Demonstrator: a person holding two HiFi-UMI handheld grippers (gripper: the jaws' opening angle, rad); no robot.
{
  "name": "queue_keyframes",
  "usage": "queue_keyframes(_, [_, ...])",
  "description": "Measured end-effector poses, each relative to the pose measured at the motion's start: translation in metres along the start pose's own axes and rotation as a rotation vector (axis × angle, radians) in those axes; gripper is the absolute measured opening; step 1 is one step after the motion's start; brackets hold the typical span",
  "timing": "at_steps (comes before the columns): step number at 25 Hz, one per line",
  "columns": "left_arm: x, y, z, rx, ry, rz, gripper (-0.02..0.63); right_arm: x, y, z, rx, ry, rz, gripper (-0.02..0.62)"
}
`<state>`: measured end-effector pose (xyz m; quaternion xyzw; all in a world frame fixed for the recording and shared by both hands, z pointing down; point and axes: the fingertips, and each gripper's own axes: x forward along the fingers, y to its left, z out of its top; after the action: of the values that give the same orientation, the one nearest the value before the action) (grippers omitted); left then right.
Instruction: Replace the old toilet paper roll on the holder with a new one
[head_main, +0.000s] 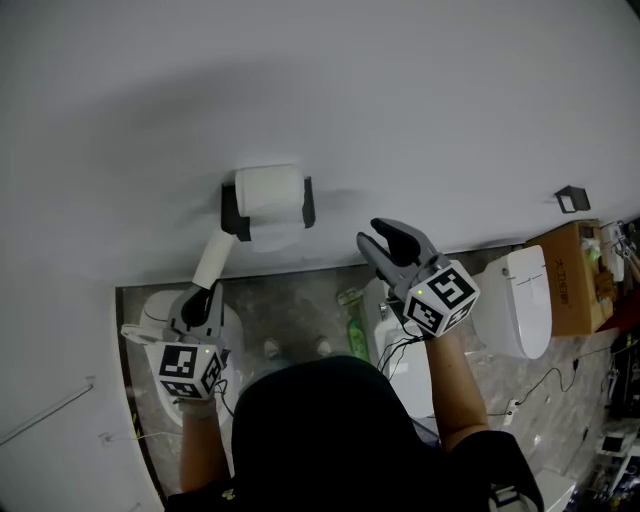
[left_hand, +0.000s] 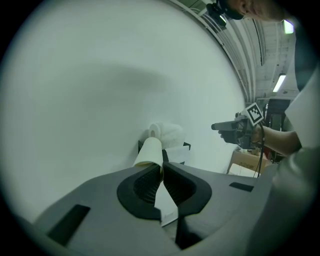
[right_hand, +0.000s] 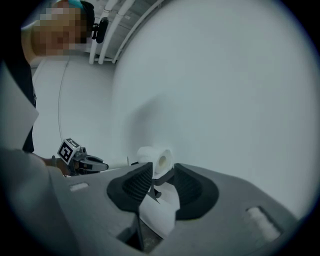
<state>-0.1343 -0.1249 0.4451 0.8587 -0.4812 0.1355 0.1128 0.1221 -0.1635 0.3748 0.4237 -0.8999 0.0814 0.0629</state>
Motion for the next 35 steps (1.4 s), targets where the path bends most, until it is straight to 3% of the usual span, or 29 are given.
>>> queue_keyframes(13, [0.026, -0.044, 0.014, 0.059, -0.004, -0.128, 0.031, -0.047, -0.005, -0.036, 0.044, -0.012, -0.154, 0.009])
queue_keyframes(21, [0.036, -0.065, 0.015, 0.090, 0.011, -0.185, 0.031, -0.054, 0.001, -0.047, 0.021, 0.006, -0.188, 0.008])
queue_keyframes(35, [0.041, -0.069, 0.011, 0.092, 0.023, -0.201, 0.031, -0.050, 0.007, -0.050, 0.015, 0.019, -0.178, 0.008])
